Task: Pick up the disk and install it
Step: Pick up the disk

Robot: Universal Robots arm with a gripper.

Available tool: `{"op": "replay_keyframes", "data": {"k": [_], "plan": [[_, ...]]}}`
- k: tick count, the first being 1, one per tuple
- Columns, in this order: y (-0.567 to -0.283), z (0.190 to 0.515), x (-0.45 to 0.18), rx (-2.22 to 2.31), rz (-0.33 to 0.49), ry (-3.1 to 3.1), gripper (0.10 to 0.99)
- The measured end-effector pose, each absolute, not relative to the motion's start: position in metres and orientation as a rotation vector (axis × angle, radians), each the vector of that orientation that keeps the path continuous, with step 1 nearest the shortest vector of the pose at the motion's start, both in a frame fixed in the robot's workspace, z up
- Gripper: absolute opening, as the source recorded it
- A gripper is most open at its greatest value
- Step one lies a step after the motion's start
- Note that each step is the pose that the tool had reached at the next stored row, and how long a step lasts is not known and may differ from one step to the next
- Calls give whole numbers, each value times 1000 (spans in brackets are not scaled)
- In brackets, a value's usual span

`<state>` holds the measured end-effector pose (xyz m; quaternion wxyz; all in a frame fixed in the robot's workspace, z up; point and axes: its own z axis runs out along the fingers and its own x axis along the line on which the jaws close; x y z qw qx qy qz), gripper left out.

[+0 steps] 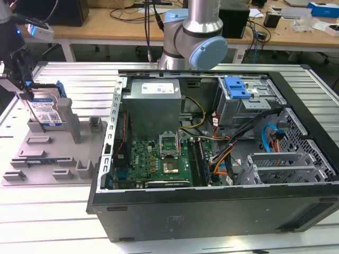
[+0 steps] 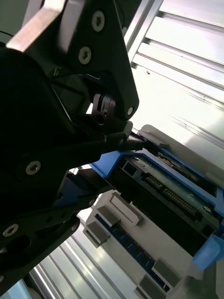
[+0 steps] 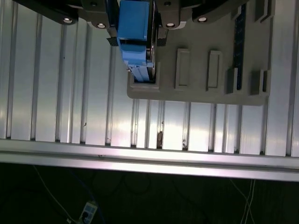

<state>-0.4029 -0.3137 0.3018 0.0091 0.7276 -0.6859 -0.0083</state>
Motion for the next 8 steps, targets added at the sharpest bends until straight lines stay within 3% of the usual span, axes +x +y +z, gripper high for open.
{"op": "replay_keyframes", "data": {"k": [8], "plan": [[-314,300,-403,2253,-26,-2163,396]]}}
